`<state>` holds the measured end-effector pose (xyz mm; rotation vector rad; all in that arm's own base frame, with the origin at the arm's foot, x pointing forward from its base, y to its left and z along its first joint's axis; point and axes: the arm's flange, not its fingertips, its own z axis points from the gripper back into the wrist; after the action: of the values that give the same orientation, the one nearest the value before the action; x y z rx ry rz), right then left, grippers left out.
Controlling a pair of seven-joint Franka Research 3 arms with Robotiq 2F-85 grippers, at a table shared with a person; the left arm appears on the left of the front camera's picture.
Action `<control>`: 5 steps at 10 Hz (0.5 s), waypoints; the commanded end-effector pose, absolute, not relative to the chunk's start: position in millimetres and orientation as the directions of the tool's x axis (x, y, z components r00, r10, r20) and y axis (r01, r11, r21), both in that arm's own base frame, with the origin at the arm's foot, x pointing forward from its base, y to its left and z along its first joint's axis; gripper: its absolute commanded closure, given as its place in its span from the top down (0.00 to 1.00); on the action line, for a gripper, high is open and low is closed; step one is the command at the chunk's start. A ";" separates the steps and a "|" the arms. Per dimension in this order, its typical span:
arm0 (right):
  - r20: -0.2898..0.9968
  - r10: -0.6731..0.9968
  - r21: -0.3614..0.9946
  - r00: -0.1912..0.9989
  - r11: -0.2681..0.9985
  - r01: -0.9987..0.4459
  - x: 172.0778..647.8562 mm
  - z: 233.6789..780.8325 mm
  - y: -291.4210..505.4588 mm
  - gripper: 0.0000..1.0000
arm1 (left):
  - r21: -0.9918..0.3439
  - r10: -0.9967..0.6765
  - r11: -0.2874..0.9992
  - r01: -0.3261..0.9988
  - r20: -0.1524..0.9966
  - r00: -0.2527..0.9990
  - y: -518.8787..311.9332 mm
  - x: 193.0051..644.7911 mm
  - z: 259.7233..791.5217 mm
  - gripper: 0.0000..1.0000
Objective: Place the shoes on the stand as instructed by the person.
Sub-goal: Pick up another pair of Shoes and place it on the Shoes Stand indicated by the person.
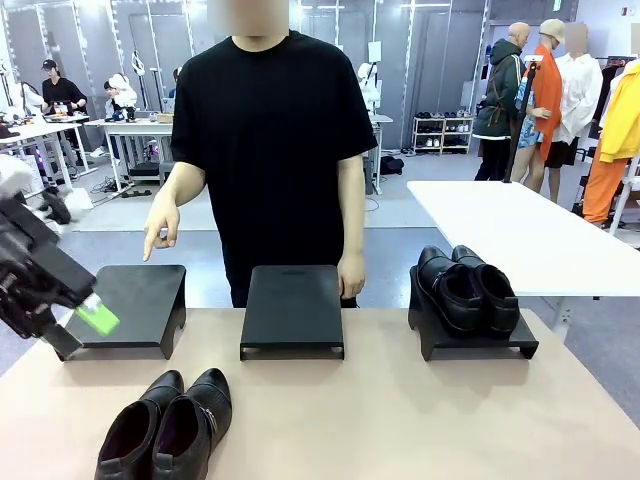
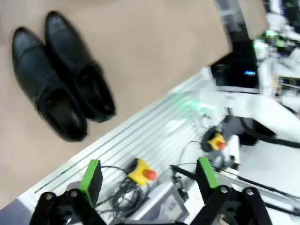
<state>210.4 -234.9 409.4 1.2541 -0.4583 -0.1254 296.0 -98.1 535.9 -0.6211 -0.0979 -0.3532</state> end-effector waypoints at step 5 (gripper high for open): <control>0.289 -0.339 0.932 0.895 0.312 -0.183 210.4 411.1 -235.9 0.93 | -0.389 -0.241 0.856 0.341 0.285 0.928 -92.1 287.1 472.6 1.00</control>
<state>210.4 -234.8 409.4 1.2545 -0.4582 -0.1251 304.0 -102.0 483.6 -0.4222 -0.1737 -0.2931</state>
